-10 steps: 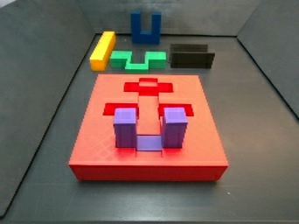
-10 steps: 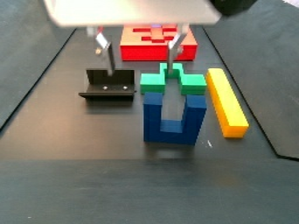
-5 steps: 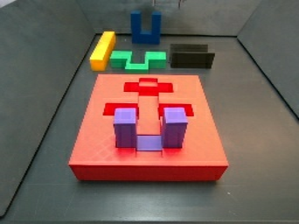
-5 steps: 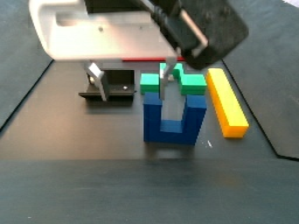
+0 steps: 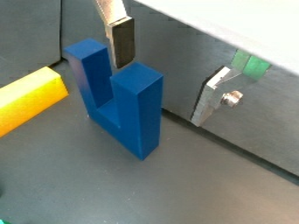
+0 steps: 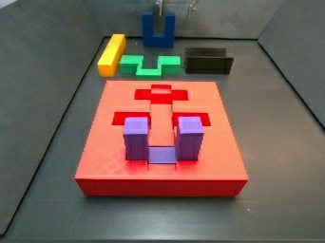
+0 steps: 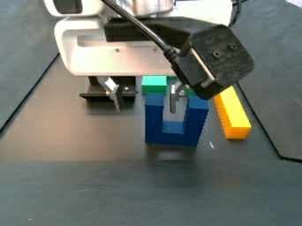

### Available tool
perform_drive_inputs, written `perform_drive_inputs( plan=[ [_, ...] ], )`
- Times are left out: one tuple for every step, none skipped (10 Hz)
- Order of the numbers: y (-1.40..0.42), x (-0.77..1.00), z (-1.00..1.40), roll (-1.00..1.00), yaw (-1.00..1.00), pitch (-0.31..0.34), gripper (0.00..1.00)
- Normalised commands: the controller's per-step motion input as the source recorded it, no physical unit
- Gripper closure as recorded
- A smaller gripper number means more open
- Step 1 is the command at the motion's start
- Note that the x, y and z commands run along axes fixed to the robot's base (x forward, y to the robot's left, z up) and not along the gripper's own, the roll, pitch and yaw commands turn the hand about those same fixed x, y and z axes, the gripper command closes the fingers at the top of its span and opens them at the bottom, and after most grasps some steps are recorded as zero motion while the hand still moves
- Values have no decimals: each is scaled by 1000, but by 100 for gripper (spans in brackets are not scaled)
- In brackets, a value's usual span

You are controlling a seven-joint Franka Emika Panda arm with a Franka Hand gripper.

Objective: Pick up the blue object. Move up. Move to above the board. Insert the blue object.
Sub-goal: Pick up the blue object.

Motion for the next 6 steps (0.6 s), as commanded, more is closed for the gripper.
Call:
perform_drive_inputs(
  plan=[
    [-9, 0, -263, -71, 0, 0, 0],
    [0, 0, -223, -140, 0, 0, 0],
    [0, 0, -80, -297, 0, 0, 0],
    [0, -31, 0, -359, 0, 0, 0],
    [40, -46, 0, -430, 0, 0, 0],
    [0, -66, 0, -383, 0, 0, 0]
  ],
)
